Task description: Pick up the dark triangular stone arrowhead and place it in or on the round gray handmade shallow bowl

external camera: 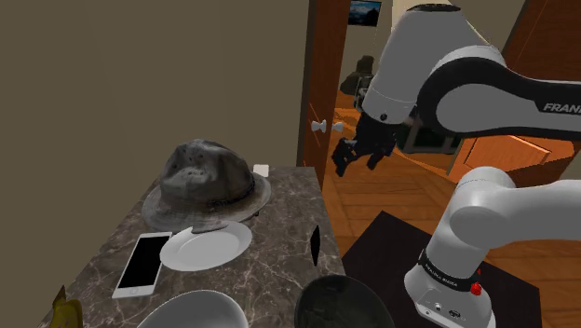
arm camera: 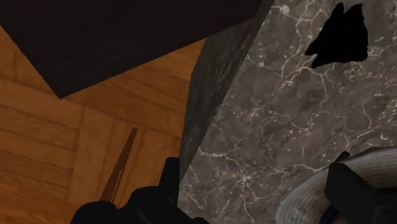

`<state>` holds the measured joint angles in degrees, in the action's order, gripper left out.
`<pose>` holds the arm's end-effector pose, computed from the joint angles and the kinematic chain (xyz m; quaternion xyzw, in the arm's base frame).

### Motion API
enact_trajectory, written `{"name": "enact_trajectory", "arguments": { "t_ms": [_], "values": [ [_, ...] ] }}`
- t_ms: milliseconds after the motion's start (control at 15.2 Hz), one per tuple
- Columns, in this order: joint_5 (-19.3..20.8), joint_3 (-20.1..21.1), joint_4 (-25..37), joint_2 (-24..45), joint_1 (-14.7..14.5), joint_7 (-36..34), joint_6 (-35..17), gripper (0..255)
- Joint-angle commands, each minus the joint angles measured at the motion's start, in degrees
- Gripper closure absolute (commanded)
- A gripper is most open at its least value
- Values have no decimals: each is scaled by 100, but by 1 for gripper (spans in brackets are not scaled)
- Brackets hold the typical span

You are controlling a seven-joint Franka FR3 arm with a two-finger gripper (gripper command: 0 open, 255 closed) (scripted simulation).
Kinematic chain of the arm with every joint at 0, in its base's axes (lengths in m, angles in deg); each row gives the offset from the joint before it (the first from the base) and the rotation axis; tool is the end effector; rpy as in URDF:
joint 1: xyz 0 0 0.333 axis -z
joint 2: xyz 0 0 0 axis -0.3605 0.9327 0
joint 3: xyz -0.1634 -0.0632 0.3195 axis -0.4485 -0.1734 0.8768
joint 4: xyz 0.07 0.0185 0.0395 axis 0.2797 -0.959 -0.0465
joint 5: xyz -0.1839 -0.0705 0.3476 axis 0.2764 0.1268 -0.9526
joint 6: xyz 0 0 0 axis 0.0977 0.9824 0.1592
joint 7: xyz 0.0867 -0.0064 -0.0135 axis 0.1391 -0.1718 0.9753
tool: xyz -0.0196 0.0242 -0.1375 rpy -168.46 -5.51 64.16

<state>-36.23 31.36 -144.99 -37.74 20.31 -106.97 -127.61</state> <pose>0.1911 0.1406 0.4918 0.9676 -0.2143 0.1283 0.0379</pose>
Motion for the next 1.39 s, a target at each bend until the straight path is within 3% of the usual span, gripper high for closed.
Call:
{"name": "enact_trajectory", "arguments": {
  "t_ms": [0, 198, 396, 594, 792, 1320],
  "values": [
    [-246, 667, -53, -117, -33, -738, -81, 0],
    [-570, 1674, 5, -83, 37, -1741, -238, 0],
    [-832, 2705, 246, 93, 316, -2720, -381, 0],
    [-1020, 3741, 652, 292, 840, -3647, -473, 0],
    [-1141, 4753, 1201, 403, 1576, -4508, -478, 0],
    [-1396, 5160, 809, 471, 1772, -4461, -1069, 0]
  ]
}}
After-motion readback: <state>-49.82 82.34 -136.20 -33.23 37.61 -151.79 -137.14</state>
